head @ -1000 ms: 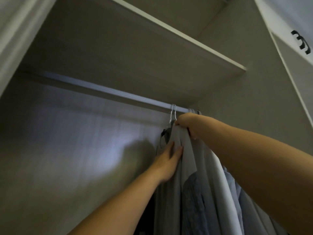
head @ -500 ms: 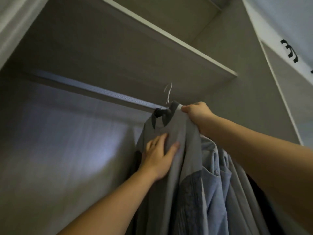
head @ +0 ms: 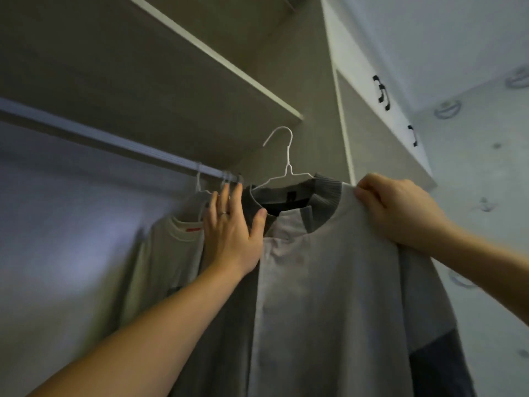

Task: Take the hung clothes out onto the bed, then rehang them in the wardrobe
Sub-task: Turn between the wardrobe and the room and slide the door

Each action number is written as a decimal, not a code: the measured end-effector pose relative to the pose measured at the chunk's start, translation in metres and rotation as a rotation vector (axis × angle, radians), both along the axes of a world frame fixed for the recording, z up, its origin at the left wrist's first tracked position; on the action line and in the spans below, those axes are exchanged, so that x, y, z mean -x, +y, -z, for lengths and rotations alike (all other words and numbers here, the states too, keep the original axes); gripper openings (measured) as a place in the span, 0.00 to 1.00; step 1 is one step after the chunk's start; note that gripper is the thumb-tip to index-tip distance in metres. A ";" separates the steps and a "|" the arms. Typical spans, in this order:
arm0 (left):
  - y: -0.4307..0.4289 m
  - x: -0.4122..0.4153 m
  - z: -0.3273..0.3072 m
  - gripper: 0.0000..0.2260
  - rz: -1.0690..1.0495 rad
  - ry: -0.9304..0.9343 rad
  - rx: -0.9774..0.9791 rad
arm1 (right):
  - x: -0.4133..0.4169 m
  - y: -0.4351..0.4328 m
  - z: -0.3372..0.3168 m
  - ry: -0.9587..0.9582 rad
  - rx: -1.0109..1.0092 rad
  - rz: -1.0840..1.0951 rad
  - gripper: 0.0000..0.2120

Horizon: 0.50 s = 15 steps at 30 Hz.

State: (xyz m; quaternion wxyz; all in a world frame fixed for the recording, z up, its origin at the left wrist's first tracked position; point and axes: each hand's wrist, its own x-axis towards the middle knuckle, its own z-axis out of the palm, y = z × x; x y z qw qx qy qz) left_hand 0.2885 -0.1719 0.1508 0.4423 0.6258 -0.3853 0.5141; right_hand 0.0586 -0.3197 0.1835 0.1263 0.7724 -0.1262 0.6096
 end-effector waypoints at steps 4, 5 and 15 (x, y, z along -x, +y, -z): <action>-0.062 0.050 0.010 0.33 0.077 -0.093 -0.026 | 0.075 -0.053 0.025 -0.023 0.069 0.151 0.13; -0.079 0.067 0.013 0.32 0.089 -0.110 -0.035 | 0.096 -0.065 0.030 -0.028 0.080 0.192 0.13; -0.249 0.263 0.059 0.22 0.576 -0.145 -0.186 | 0.334 -0.159 0.086 -0.077 0.094 0.583 0.15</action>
